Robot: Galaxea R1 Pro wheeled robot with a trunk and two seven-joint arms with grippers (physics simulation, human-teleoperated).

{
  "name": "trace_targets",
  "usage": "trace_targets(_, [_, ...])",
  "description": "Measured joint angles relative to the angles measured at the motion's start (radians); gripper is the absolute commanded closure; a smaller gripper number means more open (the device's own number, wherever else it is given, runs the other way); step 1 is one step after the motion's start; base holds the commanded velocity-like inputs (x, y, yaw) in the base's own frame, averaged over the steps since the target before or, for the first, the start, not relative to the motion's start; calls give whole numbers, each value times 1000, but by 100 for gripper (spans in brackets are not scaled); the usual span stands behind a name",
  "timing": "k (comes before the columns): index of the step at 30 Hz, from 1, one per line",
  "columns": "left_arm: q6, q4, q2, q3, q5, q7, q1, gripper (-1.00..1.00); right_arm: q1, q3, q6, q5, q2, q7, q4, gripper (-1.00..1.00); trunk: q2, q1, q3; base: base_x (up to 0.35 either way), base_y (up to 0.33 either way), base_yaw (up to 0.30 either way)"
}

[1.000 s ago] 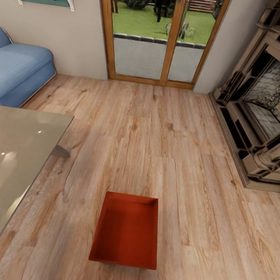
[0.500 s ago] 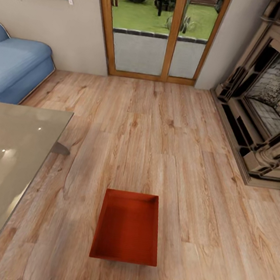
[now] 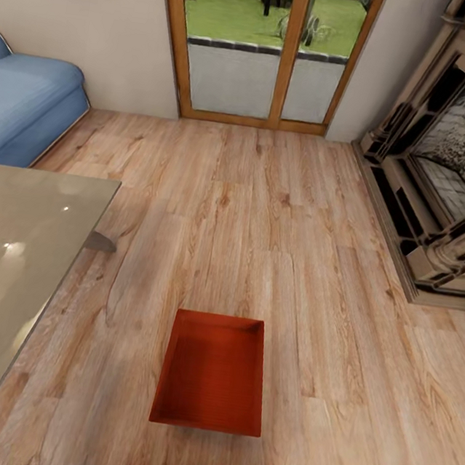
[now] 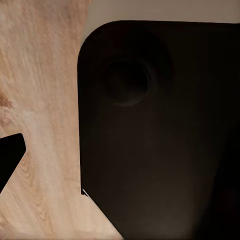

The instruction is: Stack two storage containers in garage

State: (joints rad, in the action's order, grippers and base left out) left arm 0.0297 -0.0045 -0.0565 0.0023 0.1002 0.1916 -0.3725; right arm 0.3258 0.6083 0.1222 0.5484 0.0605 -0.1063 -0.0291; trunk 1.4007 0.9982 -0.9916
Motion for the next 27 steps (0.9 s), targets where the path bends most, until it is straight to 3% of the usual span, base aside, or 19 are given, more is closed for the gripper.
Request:
trace_targets(11, [0,0,0,0,0,0,0,-100,0,0,0,0,0,0,0,-100,0,0,-17,0,0,0])
trace_targets(27, [0,-1,0,0,0,0,0,-100,0,0,0,0,-5,-7,0,-100,0,0,-18,0,0,0])
